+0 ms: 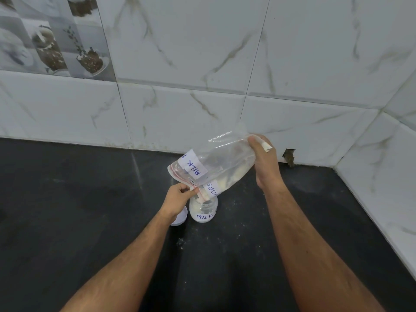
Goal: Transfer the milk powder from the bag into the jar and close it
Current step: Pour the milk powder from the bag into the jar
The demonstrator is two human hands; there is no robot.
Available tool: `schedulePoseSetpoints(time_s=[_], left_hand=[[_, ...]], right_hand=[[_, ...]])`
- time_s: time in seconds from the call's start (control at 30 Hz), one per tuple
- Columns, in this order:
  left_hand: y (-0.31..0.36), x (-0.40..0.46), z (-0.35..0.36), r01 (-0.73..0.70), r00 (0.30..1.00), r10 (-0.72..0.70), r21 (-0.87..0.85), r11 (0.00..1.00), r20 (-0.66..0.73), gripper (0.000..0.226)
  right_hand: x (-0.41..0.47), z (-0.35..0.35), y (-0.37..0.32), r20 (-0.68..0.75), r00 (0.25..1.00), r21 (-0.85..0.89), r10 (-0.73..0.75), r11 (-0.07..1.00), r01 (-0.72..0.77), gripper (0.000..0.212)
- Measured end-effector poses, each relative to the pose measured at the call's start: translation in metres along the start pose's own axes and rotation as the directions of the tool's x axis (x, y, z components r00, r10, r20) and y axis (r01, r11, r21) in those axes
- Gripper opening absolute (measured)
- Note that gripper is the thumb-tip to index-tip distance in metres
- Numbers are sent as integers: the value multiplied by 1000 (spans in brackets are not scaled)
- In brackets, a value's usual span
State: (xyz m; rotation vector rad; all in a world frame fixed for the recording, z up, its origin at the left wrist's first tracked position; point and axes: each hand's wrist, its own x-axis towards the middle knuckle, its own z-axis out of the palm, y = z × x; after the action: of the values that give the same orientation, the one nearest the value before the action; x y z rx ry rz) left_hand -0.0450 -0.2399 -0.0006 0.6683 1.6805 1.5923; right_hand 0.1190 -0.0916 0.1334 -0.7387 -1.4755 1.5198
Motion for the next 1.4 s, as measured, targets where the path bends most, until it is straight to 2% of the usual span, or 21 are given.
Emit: schedulePoseSetpoints(time_s=[0.17,0.3,0.37,0.43,0.5,0.63,0.8,0.9,1.03,1.13,1.33,1.4], left_hand=[[-4,-1,1,-10,1000,9,-15,1000,-20,10],[-5,-2,2,0,1000,-1,-24,1000,-24,6],[-4,-3,2,3,1000,-3,-34,999,-22,5],[-4,-3,2,5,1000,-6,-30,1000,-22,6],[-3,-5,1,2,1000,-2,-3,1000,-27,11],[-4,-4,0,-9,1000,10,26,1000,-26,13],[-4,-3,0,-13,999,13,27,1000,-29,12],[-5,-4,0,-17,999,17,17,1000,-30,8],[-5,-4,1,-21,999,22,28,999,-37,11],[-5,-4,1,-15,999,16,32,999,-47,15],[0,-8,2,4,999,-3,22,1000,-46,9],[1,-9,2,11,999,-10,27,1000,-42,7]], right_hand=[[0,-1,3,-8,1000,-1,-10,1000,10,20],[0,-1,3,-4,1000,-17,-6,1000,6,31],[-3,0,1,6,1000,-31,2,1000,-2,44],[-7,3,-2,20,1000,-27,20,999,-19,72],[-11,5,-3,-7,998,48,59,997,-58,95],[-13,-2,4,-39,977,407,209,897,-175,103],[-20,-8,11,57,975,439,215,872,-218,119],[-24,-8,8,120,976,392,180,895,-213,115],[-21,-9,12,22,984,347,177,922,-174,101],[-21,-8,9,34,985,310,166,936,-169,106],[-23,-9,12,41,986,331,160,929,-164,101],[-22,-7,15,-12,984,361,179,918,-162,98]])
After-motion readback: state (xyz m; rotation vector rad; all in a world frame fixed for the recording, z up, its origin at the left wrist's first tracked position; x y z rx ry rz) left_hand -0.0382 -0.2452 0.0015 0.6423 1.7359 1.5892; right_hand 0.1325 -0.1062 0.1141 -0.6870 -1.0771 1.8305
